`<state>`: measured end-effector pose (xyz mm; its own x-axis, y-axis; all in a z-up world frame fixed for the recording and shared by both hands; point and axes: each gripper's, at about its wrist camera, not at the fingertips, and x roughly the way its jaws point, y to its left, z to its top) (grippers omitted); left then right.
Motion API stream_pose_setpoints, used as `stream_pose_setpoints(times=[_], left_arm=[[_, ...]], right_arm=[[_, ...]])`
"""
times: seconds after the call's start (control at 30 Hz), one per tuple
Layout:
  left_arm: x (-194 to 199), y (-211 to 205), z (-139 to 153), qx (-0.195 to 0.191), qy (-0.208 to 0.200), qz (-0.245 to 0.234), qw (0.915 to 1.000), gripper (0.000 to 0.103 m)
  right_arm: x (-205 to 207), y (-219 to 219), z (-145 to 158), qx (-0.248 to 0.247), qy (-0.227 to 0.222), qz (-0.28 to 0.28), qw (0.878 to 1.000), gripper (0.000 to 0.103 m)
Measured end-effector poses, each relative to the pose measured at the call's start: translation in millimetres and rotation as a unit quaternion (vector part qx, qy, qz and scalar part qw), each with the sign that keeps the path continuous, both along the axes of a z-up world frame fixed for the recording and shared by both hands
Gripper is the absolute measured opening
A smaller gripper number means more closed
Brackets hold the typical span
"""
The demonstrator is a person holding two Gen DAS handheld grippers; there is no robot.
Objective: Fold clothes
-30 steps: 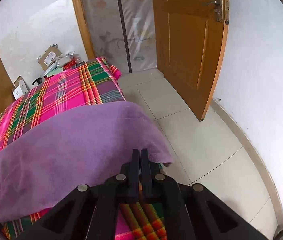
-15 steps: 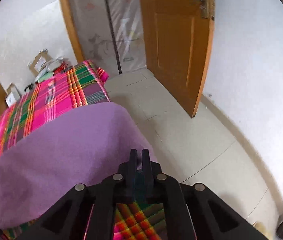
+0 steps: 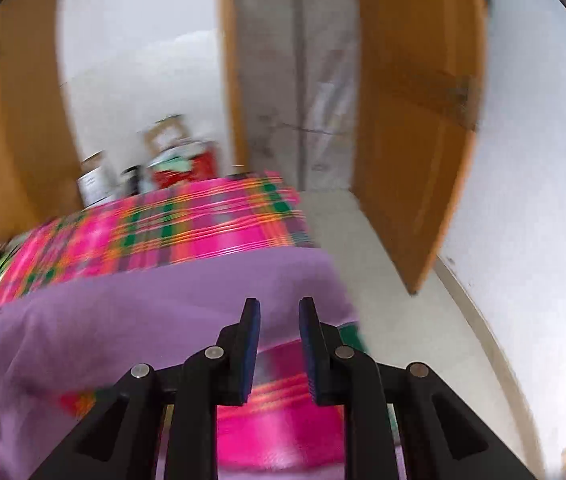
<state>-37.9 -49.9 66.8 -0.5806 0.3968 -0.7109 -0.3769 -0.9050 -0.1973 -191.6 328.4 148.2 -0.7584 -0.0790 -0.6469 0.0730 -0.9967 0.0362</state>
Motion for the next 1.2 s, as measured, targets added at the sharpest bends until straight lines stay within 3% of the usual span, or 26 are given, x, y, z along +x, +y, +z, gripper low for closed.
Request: stream_pose_setpoints(times=[0.17,0.33,0.43,0.63,0.73,0.8,0.97,1.2], left_arm=[[26.4,-52.3,-4.9,0.016,-0.013,0.061,0.9979,0.017],[62.7,-90.5,-15.2,0.032,-0.028,0.111,0.9929,0.017],[84.5,-113.5,-21.3,0.041,-0.037,0.141,0.9885,0.020],[127.4,-149.7,-31.5,0.059,-0.052,0.193,0.9780,0.022],[148.4,-162.6,-35.6,0.068,-0.057,0.216,0.9724,0.028],[157.4,-164.3,-37.4,0.073,-0.065,0.225,0.9695,0.034],[174.0,-161.1,-45.0,0.097,-0.085,0.228,0.9651,0.034],[177.9,-161.1,-61.3,0.152,-0.126,0.236,0.9517,0.035]], right_arm=[[47.9,-51.3,11.4,-0.020,-0.009,0.106,0.994,0.020],[89.8,-114.2,-12.6,0.009,-0.036,0.209,0.977,0.021],[119.3,-149.8,-27.1,0.048,-0.042,0.262,0.963,0.021],[161.5,-195.5,-54.6,0.049,-0.077,0.349,0.933,0.029],[183.5,-212.3,-69.9,0.049,-0.097,0.388,0.915,0.035],[197.2,-224.2,-79.0,0.053,-0.108,0.411,0.904,0.039],[229.5,-250.5,-105.8,0.092,-0.117,0.463,0.874,0.042],[247.3,-249.8,-113.2,0.147,-0.076,0.454,0.875,0.045]])
